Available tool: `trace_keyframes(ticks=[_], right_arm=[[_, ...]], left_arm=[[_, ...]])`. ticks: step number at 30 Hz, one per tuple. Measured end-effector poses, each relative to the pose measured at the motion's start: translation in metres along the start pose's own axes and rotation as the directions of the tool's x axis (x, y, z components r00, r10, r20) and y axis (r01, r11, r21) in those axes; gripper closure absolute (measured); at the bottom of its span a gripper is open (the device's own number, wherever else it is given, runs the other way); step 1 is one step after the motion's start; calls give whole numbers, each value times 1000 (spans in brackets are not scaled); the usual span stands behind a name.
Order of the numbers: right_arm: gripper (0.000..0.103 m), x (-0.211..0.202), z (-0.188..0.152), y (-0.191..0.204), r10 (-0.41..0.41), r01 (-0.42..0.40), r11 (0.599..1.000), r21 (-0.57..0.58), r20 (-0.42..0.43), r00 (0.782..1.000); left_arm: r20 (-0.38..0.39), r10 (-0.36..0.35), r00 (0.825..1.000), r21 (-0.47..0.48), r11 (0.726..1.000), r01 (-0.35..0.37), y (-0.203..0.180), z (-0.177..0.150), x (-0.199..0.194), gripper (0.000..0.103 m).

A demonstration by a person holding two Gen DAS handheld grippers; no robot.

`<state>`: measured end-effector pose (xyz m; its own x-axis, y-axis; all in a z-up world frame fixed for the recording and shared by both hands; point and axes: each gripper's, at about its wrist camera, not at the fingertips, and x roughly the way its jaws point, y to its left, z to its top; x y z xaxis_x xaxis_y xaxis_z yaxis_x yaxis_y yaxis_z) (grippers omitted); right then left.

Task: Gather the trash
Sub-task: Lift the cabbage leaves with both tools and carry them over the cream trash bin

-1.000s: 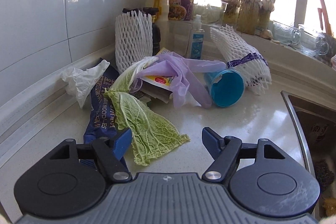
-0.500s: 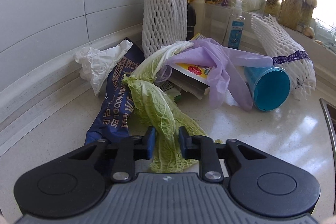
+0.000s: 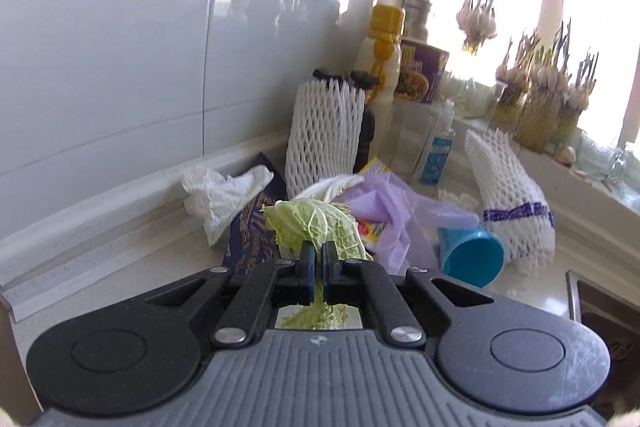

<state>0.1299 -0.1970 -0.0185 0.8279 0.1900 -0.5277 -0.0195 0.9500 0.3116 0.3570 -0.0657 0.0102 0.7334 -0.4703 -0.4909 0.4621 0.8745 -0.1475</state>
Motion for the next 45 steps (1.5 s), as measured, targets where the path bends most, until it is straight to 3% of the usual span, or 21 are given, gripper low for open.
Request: trace_keyframes(ticks=[10, 19, 34, 45], right_arm=[[90, -21, 15, -13, 32, -42, 995, 87, 113, 993], [90, -43, 37, -17, 80, -106, 984, 145, 174, 981], [90, -74, 40, 27, 190, -210, 973, 91, 195, 962], [90, -62, 6, 80, 279, -284, 958, 34, 107, 954]], left_arm=[[156, -24, 988, -61, 998, 34, -9, 47, -60, 100], [200, 0, 980, -52, 999, 10, -16, 55, -113, 100], [176, 37, 984, -55, 998, -27, 13, 11, -207, 100], [55, 106, 993, -95, 990, -101, 50, -59, -234, 100]])
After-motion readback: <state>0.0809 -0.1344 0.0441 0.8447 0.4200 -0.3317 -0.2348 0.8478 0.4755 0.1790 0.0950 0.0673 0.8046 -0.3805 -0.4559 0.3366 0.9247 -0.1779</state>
